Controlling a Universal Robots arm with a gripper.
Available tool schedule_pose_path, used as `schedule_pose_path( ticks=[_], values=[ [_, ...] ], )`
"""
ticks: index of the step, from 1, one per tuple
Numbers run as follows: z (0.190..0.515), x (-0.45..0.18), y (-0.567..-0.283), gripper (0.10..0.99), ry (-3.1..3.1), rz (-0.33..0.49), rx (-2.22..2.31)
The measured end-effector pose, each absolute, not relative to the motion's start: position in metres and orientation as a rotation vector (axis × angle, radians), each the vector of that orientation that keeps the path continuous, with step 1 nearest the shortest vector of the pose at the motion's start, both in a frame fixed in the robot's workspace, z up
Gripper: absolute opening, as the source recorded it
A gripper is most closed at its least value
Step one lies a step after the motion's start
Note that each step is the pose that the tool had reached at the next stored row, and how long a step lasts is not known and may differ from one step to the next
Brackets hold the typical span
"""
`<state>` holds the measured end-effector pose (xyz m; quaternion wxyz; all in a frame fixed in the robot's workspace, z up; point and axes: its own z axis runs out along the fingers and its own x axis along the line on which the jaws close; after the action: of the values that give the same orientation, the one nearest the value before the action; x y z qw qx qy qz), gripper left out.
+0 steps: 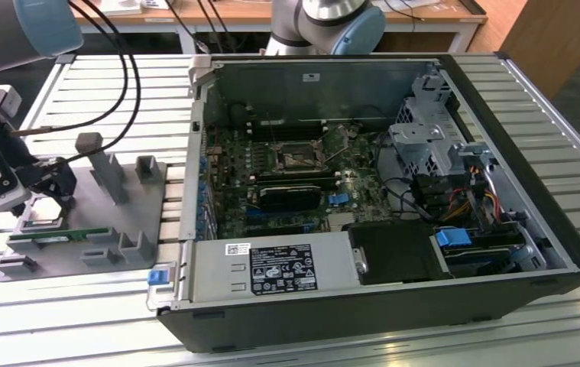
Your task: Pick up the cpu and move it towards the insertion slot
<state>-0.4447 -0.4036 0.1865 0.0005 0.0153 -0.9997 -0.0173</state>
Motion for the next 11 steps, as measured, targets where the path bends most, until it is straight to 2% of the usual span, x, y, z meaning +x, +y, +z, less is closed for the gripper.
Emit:
schedule_pose_path(
  ticks=[11],
  values=[
    [0.1817,-0.4466,-0.4036,0.722,-3.14,-0.054,0.045]
  ],
)
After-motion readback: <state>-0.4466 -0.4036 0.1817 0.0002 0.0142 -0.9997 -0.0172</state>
